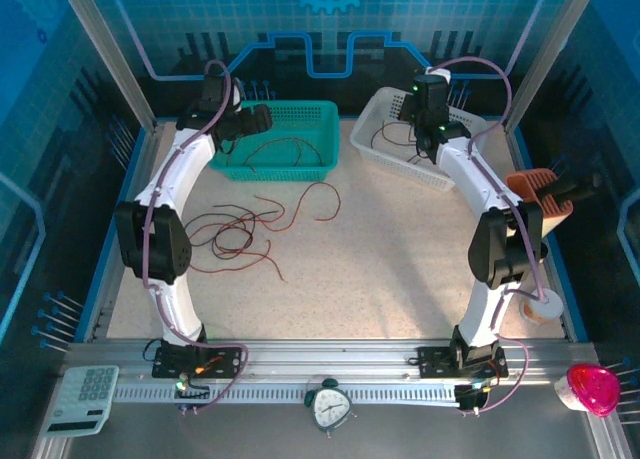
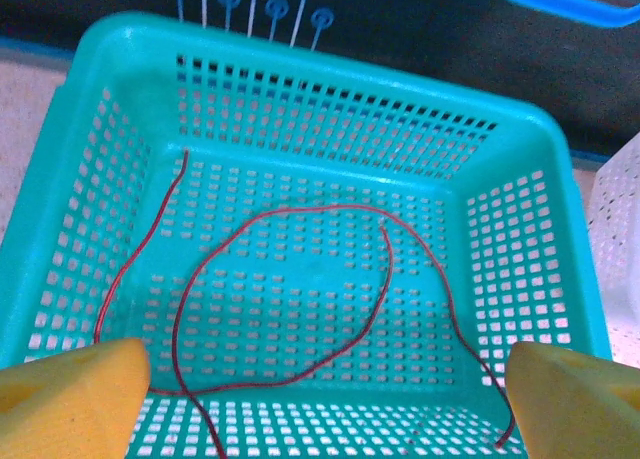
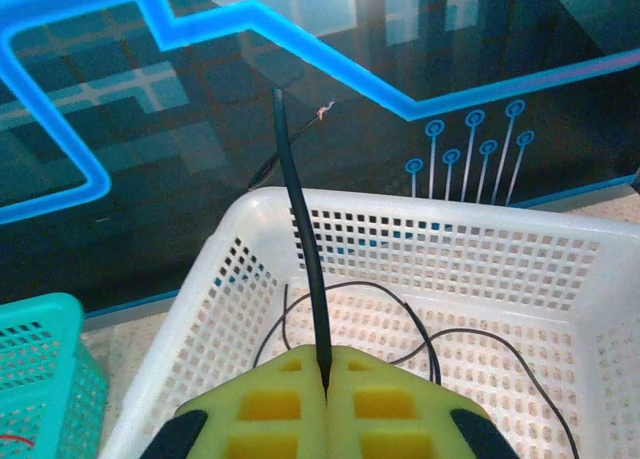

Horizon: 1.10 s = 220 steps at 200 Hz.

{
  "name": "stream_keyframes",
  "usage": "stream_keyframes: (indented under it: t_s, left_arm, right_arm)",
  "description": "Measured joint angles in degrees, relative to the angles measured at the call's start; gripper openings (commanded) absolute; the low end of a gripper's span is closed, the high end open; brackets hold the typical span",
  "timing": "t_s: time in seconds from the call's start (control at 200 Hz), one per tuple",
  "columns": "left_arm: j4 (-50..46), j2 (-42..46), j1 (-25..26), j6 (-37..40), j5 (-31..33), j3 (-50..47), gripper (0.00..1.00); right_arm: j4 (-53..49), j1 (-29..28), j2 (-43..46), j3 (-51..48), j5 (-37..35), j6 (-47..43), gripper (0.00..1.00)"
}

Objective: Untangle the cables

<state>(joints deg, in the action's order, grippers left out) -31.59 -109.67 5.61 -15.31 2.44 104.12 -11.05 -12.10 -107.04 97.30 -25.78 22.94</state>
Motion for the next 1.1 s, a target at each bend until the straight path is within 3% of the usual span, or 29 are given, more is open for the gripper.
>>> stream_keyframes:
  t_s: [0.37, 1.1]
  left_arm:
    - [-8.6, -7.4, -0.3, -3.1, -3.8, 1.6, 0.93]
    - [-12.1, -17.8, 0.0, -4.3, -5.7, 11.2, 0.94]
  right_arm:
    - [0.0, 2.6, -0.3, 0.0, -1.3, 0.7, 0.0]
    - [0.0, 3.3, -1.5, 0.0, -1.2, 1.5, 0.0]
